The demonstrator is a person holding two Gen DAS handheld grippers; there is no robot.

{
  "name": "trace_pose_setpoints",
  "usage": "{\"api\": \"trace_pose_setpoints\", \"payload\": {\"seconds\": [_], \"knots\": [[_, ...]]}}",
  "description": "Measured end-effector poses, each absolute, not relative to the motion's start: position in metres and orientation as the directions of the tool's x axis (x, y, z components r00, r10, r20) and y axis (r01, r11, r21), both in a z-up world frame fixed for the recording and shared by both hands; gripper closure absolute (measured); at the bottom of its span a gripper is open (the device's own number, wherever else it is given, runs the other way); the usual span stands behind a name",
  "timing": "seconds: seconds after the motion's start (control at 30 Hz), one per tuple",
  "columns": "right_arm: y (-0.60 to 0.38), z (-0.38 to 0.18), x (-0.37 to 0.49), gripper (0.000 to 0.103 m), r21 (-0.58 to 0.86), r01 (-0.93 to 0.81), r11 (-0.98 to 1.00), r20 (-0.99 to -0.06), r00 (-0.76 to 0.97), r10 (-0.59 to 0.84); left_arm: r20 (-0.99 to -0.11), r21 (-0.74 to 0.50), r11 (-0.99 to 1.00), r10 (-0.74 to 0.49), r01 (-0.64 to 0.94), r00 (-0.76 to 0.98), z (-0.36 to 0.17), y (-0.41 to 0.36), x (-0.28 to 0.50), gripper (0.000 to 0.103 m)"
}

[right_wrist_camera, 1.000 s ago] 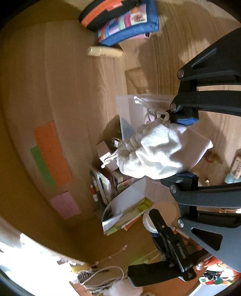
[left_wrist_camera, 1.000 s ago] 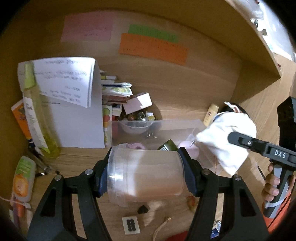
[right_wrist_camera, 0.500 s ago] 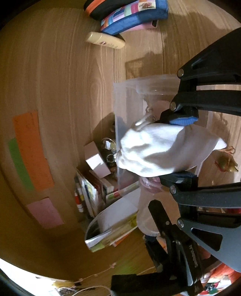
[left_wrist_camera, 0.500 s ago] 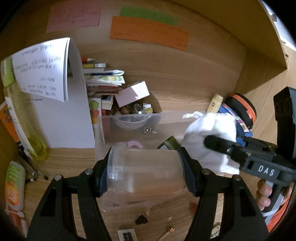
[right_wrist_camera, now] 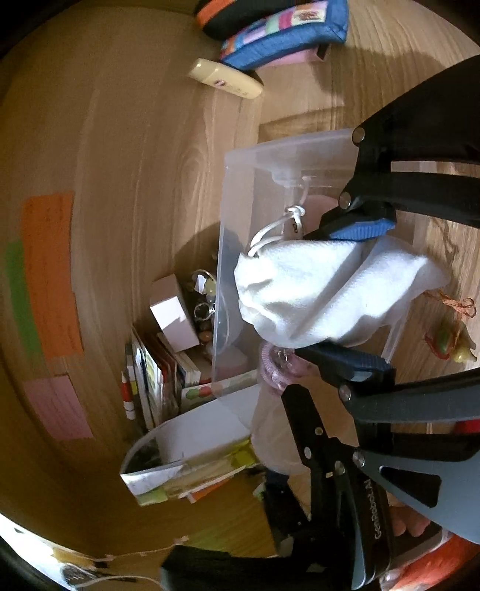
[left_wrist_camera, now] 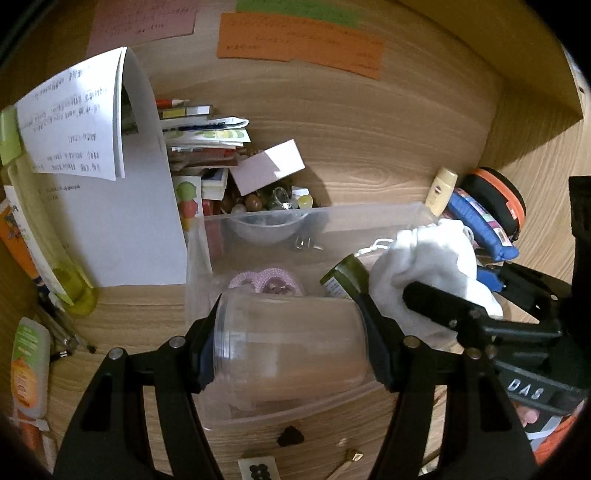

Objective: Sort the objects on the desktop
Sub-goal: 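Carry the beige jar and white pouch over the clear box, then release the jar and pouch into the box and withdraw both tools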

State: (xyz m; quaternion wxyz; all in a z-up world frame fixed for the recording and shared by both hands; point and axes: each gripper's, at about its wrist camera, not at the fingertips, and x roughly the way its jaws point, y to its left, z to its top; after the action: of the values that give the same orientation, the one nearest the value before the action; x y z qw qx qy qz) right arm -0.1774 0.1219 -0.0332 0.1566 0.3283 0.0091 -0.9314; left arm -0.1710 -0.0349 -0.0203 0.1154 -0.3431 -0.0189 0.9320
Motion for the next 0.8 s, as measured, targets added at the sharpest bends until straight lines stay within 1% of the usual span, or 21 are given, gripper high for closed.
{"api": "trace_pose_setpoints", "payload": {"seconds": [0.1,0.17,0.23,0.27,0.3,0.43,0.6,0.67,0.73,0.8], "knots": [[0.118,-0.033,-0.174,0.052,0.039,0.302,-0.953,-0.611,-0.747,-0.262,-0.642,-0.12,-0.972,0.23,-0.2,-0.731,-0.022,-0.037,-0.173,0.038],[0.117,-0.033,-0.173,0.044,0.022,0.299,-0.954,-0.606,-0.755,-0.251,-0.646,-0.127,-0.971,0.235,-0.201,-0.726,-0.023,-0.039,-0.175,0.038],[0.117,-0.031,-0.171,0.039,0.01,0.296,-0.955,-0.595,-0.766,-0.243,-0.648,-0.133,-0.97,0.241,-0.205,-0.723,-0.023,-0.039,-0.174,0.038],[0.117,-0.03,-0.169,0.035,0.003,0.294,-0.956,-0.587,-0.773,-0.24,-0.643,-0.137,-0.968,0.248,-0.21,-0.724,-0.022,-0.039,-0.173,0.038],[0.117,-0.029,-0.167,0.034,-0.002,0.294,-0.956,-0.58,-0.779,-0.238,-0.635,-0.137,-0.967,0.251,-0.213,-0.731,-0.02,-0.039,-0.171,0.038],[0.119,-0.025,-0.164,0.021,-0.011,0.288,-0.958,-0.56,-0.795,-0.233,-0.603,-0.126,-0.969,0.245,-0.213,-0.759,-0.013,-0.04,-0.165,0.038],[0.119,-0.025,-0.163,0.019,-0.021,0.281,-0.959,-0.561,-0.798,-0.222,-0.595,-0.143,-0.967,0.255,-0.212,-0.762,-0.011,-0.044,-0.165,0.037],[0.119,-0.025,-0.164,0.014,-0.016,0.285,-0.958,-0.568,-0.792,-0.226,-0.587,-0.153,-0.964,0.265,-0.217,-0.765,-0.01,-0.045,-0.164,0.035],[0.12,-0.024,-0.164,0.011,-0.012,0.286,-0.958,-0.573,-0.787,-0.228,-0.576,-0.156,-0.963,0.269,-0.219,-0.772,-0.008,-0.046,-0.162,0.034],[0.12,-0.023,-0.163,0.008,-0.016,0.286,-0.958,-0.569,-0.79,-0.226,-0.561,-0.158,-0.964,0.267,-0.215,-0.783,-0.005,-0.049,-0.158,0.031]]}}
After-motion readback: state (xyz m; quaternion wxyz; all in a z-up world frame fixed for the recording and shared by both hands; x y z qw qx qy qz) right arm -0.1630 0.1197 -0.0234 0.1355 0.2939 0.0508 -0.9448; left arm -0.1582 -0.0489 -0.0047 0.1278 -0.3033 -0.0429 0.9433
